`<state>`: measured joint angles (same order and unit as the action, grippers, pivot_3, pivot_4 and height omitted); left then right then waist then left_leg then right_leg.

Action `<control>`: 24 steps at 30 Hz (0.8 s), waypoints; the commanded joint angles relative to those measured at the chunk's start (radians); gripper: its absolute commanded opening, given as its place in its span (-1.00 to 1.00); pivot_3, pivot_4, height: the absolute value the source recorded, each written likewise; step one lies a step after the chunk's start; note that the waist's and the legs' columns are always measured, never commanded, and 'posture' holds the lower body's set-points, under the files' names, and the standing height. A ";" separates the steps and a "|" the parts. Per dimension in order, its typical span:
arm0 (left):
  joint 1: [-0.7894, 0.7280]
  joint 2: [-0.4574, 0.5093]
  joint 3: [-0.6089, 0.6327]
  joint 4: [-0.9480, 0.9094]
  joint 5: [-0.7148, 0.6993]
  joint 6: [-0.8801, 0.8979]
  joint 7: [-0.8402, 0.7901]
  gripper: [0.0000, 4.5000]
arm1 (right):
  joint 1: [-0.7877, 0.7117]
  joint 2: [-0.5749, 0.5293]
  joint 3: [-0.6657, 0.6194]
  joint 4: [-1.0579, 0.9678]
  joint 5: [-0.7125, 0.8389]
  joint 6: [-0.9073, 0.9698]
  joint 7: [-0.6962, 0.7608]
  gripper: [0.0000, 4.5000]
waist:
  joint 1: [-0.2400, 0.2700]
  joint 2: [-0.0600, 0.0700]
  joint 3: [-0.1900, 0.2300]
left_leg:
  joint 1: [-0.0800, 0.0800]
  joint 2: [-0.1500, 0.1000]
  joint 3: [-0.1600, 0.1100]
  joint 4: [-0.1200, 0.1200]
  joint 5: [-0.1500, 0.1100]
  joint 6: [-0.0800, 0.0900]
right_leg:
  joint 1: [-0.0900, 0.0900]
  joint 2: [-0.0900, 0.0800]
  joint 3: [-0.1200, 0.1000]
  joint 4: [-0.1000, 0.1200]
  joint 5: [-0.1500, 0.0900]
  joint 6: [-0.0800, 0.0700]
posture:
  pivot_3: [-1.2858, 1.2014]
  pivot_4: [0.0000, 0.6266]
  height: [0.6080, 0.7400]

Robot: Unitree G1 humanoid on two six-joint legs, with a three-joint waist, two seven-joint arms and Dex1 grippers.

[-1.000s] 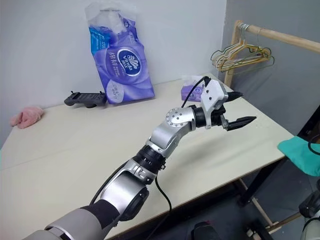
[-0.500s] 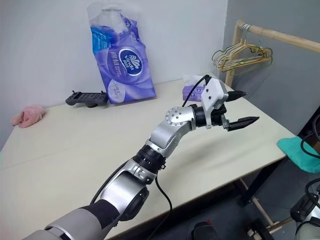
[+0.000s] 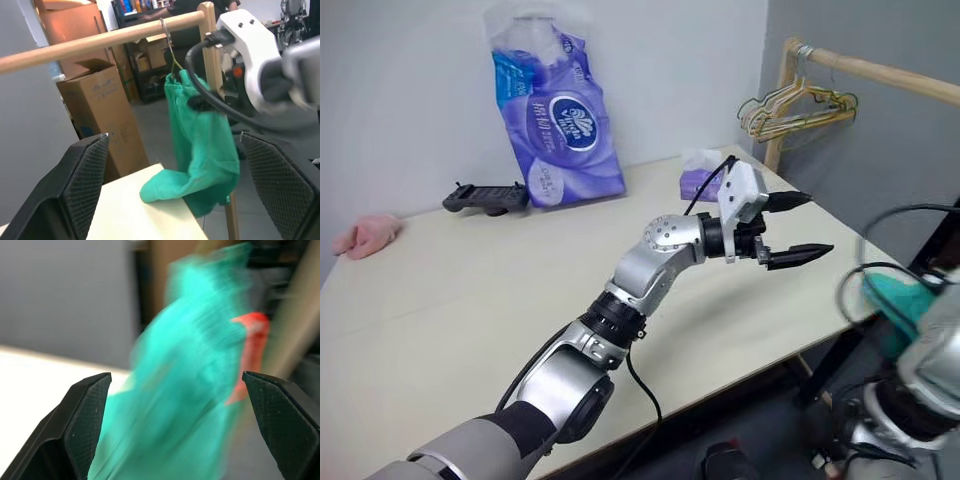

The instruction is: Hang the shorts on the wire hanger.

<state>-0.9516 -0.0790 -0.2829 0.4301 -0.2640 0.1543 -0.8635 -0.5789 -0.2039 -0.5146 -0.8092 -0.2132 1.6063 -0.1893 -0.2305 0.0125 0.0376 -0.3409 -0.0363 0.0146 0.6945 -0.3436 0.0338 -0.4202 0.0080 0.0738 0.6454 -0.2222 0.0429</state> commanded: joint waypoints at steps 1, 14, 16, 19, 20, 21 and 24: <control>0.039 0.067 0.072 -0.090 -0.008 0.044 0.034 1.00 | 0.001 0.079 0.146 -0.062 0.075 0.008 0.085 0.99 | -0.009 0.002 0.003 | 0.000 0.000 -0.001 0.000 0.000 0.000 | 0.000 0.000 -0.001 0.000 0.000 0.000 | -0.19 -0.80 1.00; 0.535 0.244 0.392 -0.461 0.066 0.329 0.595 1.00 | 0.096 0.059 0.446 0.441 0.250 -0.680 0.373 0.99 | 0.062 -0.011 0.011 | 0.000 -0.004 -0.011 0.001 0.000 -0.001 | -0.001 -0.013 -0.010 0.002 0.004 -0.006 | 0.06 -0.95 1.00; 0.612 0.242 0.425 -0.542 0.091 0.344 0.674 1.00 | 0.084 0.062 0.487 0.547 0.244 -0.828 0.396 0.99 | 0.102 -0.013 0.010 | 0.000 -0.004 -0.013 0.001 -0.001 -0.003 | -0.001 -0.013 -0.012 0.003 0.004 -0.006 | 0.09 -0.98 1.00; 0.700 0.250 0.456 -0.606 0.124 0.336 0.745 1.00 | 0.076 0.069 0.534 0.680 0.225 -0.992 0.401 0.99 | 0.175 -0.018 0.008 | -0.001 -0.004 -0.015 0.001 0.000 -0.005 | -0.002 -0.013 -0.015 0.003 0.005 -0.008 | 0.16 -1.00 1.00; 0.724 0.253 0.464 -0.620 0.131 0.330 0.759 1.00 | 0.073 0.083 0.534 0.718 0.233 -1.024 0.397 0.99 | 0.203 -0.019 0.007 | -0.001 -0.004 -0.016 0.001 0.000 -0.007 | -0.002 -0.014 -0.015 0.003 0.005 -0.009 | 0.18 -1.00 1.00; 0.741 0.254 0.472 -0.630 0.135 0.328 0.770 1.00 | 0.070 0.091 0.535 0.749 0.240 -1.051 0.396 0.99 | 0.217 -0.020 0.006 | -0.001 -0.004 -0.016 0.000 0.001 -0.008 | -0.002 -0.014 -0.016 0.003 0.006 -0.009 | 0.19 -1.00 1.00; 0.779 0.257 0.491 -0.646 0.135 0.322 0.789 1.00 | 0.066 0.097 0.540 0.824 0.239 -1.127 0.396 0.99 | 0.279 -0.025 0.003 | -0.004 -0.005 -0.020 0.001 0.001 -0.008 | -0.002 -0.017 -0.023 0.001 0.006 -0.010 | 0.21 -1.00 1.00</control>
<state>-0.1669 0.1722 0.2055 -0.1610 -0.1340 0.4950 -0.0840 -0.4898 -0.1042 0.0372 0.0069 0.0224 0.5390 0.2111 0.0488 -0.0123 0.0407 -0.3459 -0.0422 -0.0091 0.6958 -0.3426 0.0252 -0.4226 -0.0110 0.0468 0.6457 -0.2161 0.0320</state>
